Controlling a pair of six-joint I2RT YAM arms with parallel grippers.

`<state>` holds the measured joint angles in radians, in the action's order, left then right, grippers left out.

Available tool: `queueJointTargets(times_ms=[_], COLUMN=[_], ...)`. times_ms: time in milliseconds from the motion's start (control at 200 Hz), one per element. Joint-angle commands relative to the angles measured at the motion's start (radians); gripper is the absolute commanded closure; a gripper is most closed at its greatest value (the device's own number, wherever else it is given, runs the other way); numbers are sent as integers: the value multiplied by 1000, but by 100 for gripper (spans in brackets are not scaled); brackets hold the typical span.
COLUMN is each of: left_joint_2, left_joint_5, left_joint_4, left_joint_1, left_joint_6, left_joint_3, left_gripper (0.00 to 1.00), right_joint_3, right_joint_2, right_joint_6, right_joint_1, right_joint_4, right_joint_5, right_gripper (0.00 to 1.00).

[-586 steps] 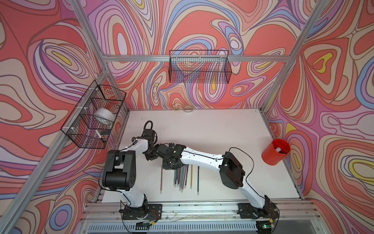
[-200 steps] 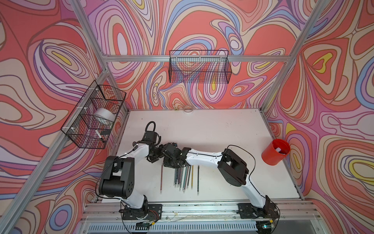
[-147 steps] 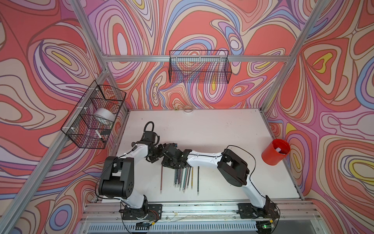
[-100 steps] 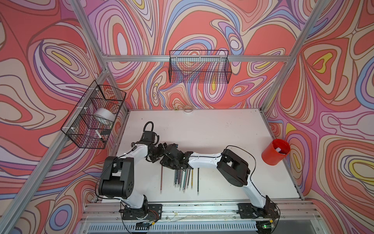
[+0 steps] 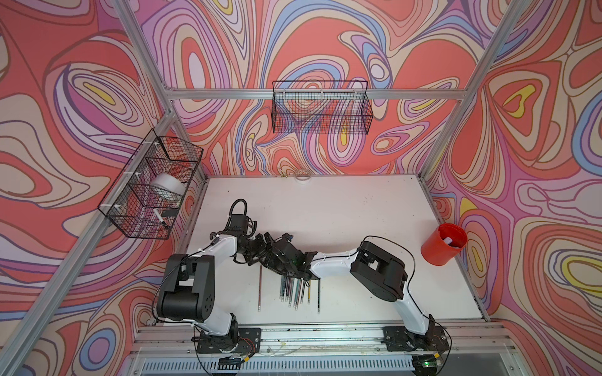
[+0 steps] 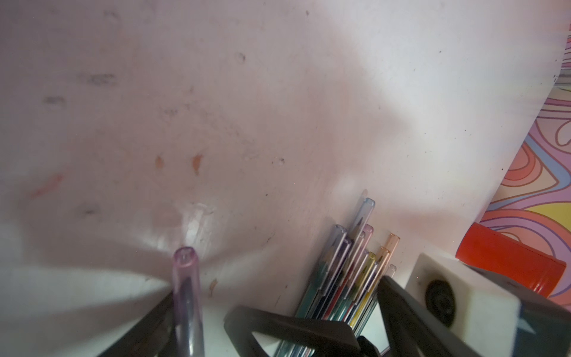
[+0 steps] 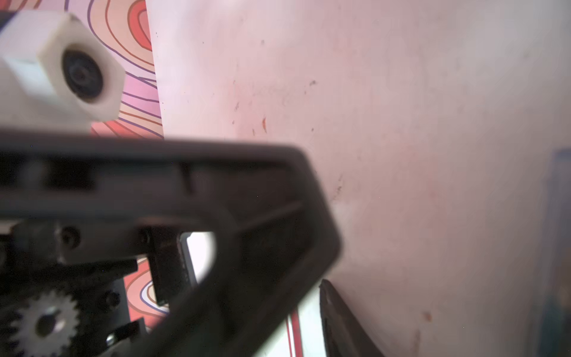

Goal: Remove the protective cover of the pencils
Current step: Place the protective sleeve at the center of the board.

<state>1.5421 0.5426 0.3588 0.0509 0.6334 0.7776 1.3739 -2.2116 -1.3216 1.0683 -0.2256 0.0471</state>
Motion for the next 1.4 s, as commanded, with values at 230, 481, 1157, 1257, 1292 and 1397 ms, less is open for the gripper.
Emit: queueJointTargets(times_ms=[230,481,1157,1257,1292,1397], left_joint_2=[-49,-82,-76,-76,-76,-66], left_joint_5=[52,83,13,-10,-10,-36], left_joint_4=[130,165,221,235,239,276], left_joint_1=[-21,-26,-51,-51,-51,-51], left_joint_6=[-3,-11,-55,-54,-53,-49], left_joint_3=[-5,15,54,79,92,138], left_gripper=[7,8,11,13,14,18], right_joint_3=[195,266,223,196,186,153], right_joint_2=[-72,-105,18,74,95,159], right_joint_6=[12,9,106,136,145,159], right_joint_1=[-2,-2,4,14,18,24], right_joint_4=[112,245,305,300,300,306], right_joint_5=[-6,-29,-93,-103,-109,-130], right_gripper=[53,58,70,69,68,67])
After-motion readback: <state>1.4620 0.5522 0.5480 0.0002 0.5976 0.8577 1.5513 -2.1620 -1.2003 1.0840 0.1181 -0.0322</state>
